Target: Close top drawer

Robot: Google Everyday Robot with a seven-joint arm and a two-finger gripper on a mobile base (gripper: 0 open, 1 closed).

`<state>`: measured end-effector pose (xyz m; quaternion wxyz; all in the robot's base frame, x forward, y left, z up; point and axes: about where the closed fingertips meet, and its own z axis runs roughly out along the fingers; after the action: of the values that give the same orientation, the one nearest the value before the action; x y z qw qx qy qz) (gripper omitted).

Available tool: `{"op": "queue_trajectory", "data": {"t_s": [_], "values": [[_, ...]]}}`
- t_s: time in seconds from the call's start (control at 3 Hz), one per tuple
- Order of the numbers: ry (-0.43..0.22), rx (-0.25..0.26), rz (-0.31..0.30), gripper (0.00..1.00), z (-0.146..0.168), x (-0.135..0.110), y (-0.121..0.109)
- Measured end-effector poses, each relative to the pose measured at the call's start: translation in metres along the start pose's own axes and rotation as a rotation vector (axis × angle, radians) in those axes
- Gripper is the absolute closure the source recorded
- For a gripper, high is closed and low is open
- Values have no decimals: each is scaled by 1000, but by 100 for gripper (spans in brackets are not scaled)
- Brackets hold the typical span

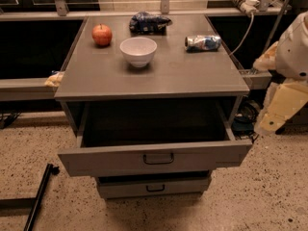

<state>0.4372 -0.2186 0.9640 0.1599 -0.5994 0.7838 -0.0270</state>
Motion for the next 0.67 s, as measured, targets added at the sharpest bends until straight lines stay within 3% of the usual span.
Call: {"op": "queue_trajectory", "data": {"t_s": [0.67], "values": [[-5, 24, -28, 65, -2, -1, 2]]}}
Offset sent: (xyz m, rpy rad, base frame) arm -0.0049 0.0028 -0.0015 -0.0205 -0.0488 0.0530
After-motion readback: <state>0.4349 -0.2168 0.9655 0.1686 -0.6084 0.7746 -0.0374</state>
